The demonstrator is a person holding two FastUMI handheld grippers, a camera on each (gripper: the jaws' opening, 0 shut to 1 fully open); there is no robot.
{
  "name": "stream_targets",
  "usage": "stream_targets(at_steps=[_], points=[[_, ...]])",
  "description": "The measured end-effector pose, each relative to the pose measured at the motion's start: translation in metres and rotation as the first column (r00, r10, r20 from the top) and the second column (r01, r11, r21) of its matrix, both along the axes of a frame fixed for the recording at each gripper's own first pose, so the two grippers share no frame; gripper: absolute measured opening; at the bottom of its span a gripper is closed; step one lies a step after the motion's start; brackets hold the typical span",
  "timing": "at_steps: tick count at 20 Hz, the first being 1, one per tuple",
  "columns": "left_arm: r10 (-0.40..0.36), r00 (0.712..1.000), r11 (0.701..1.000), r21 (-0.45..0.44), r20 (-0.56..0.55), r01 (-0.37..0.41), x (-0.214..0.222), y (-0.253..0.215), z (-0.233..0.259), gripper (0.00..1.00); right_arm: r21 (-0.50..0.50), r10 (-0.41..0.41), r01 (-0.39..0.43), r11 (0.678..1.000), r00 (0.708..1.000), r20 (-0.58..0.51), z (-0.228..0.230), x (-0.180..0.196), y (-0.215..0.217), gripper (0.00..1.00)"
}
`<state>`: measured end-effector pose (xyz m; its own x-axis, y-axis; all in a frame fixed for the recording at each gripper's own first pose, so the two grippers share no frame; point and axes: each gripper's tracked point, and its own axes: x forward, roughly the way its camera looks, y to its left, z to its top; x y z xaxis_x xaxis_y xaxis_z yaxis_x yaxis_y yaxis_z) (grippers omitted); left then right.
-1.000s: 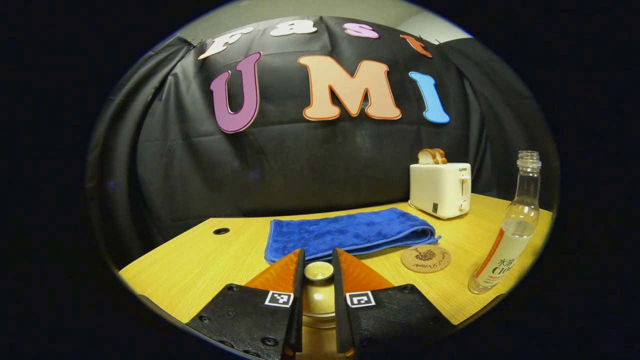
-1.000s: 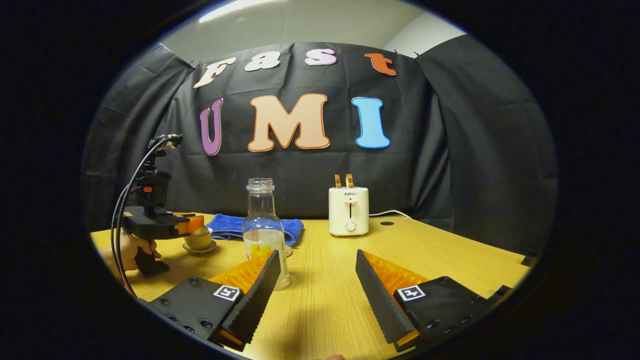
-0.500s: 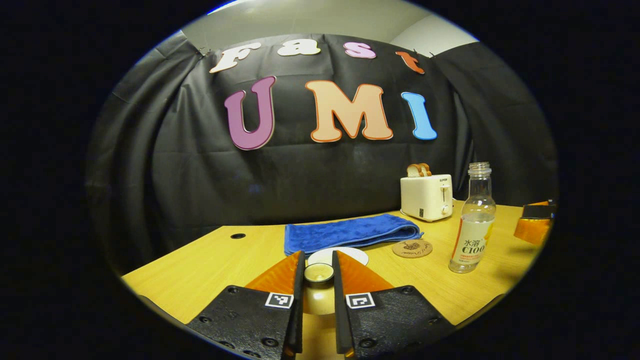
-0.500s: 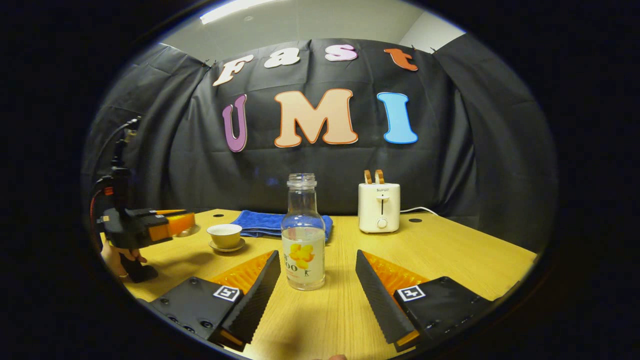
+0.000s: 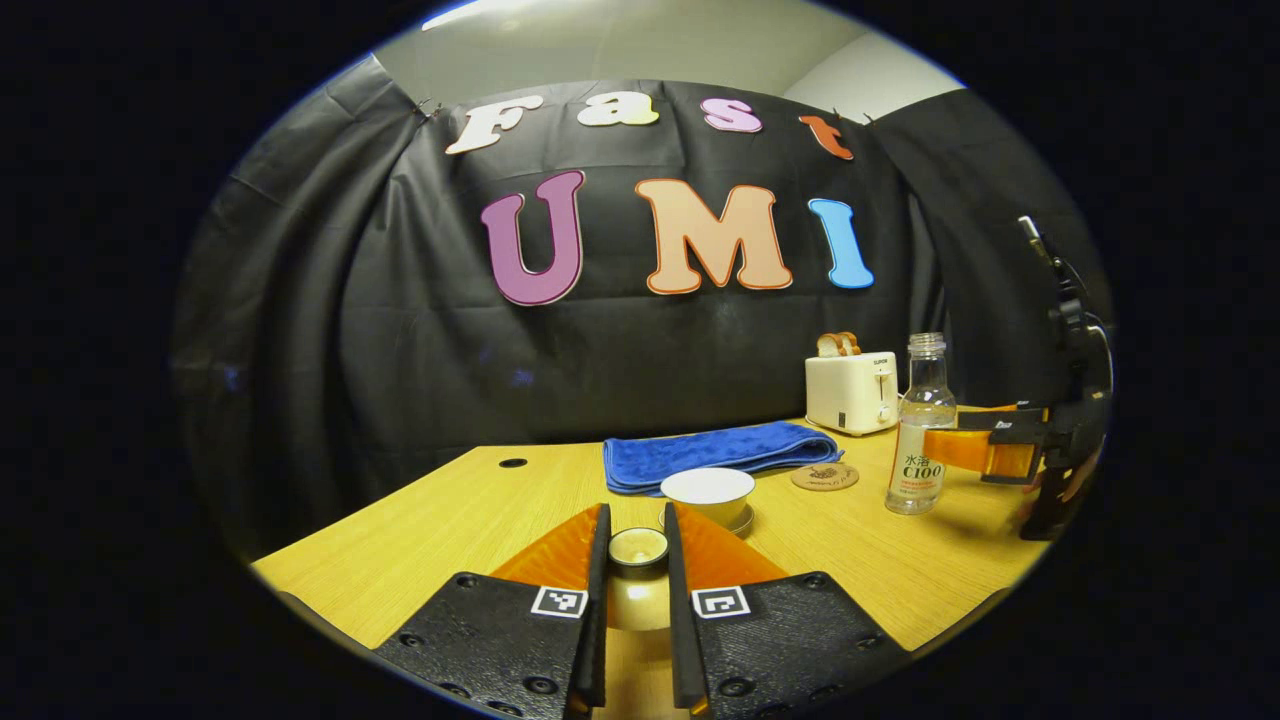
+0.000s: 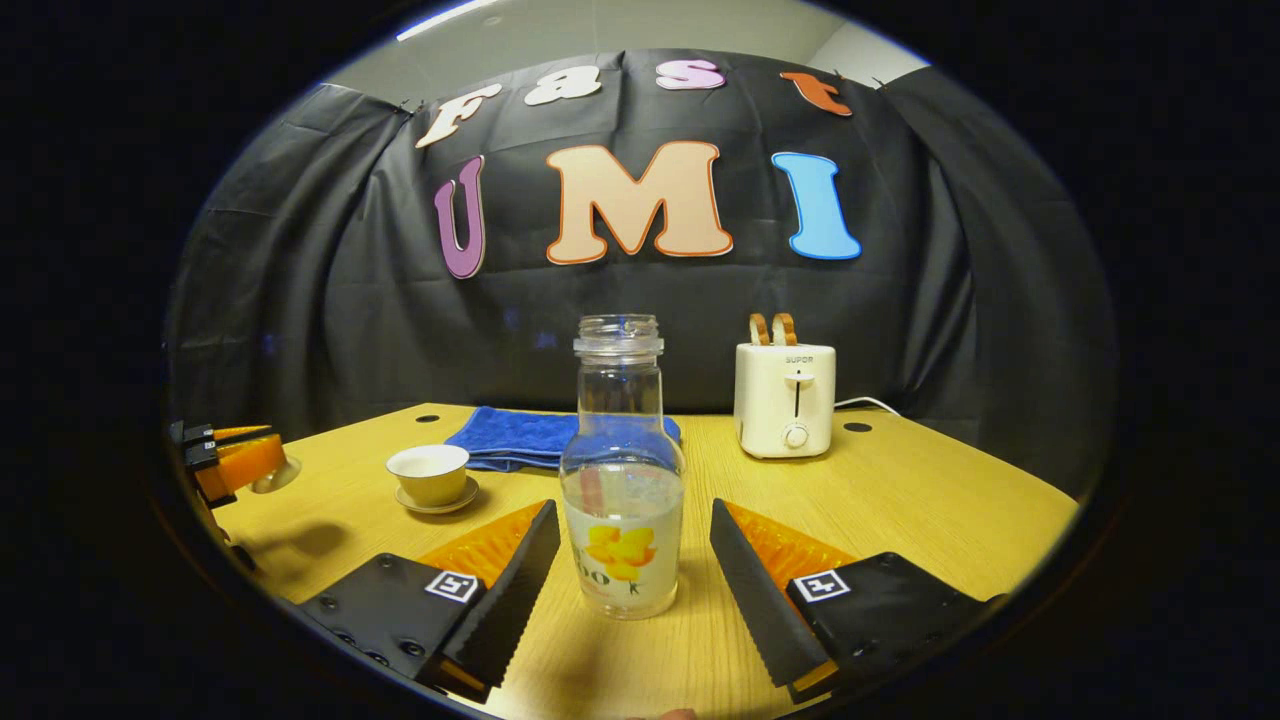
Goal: Open the teacup lid with one hand, grasp the water bottle and pour water into the teacup with the other hand; after pouring, place the water bottle on the coaster and then close the teacup lid.
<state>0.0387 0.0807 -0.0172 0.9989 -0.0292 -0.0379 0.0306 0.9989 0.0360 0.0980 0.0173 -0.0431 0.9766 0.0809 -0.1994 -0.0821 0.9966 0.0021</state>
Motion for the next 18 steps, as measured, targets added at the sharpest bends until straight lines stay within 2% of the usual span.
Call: stream_targets(at_steps=[2, 8, 14, 15, 18], points=[[0.005, 1.0, 1.0, -0.022, -0.003, -0.005, -0.001, 0.002, -0.001, 0.23, -0.002, -0.004, 0.004, 1.0, 1.0, -0.017, -0.005, 0.018, 0.002, 0.95], [0.014, 1.0, 0.999, -0.049, -0.005, -0.015, 0.0, 0.006, -0.002, 0.23, -0.007, -0.016, 0.016, 1.0, 1.0, -0.023, -0.006, 0.033, 0.006, 0.97], [0.02, 1.0, 0.999, -0.049, -0.005, -0.02, 0.0, 0.007, -0.002, 0.23, -0.005, -0.038, 0.038, 0.999, 0.999, 0.002, -0.005, 0.044, 0.01, 0.81], [0.021, 1.0, 0.999, -0.049, -0.005, -0.022, 0.0, 0.008, -0.002, 0.23, -0.017, -0.038, 0.038, 0.999, 0.999, -0.005, -0.006, 0.046, 0.014, 0.77], [0.021, 1.0, 0.999, -0.05, -0.005, -0.022, 0.0, 0.007, -0.001, 0.23, -0.164, -0.005, 0.01, 0.986, 1.0, 0.029, -0.003, 0.061, 0.037, 0.78]])
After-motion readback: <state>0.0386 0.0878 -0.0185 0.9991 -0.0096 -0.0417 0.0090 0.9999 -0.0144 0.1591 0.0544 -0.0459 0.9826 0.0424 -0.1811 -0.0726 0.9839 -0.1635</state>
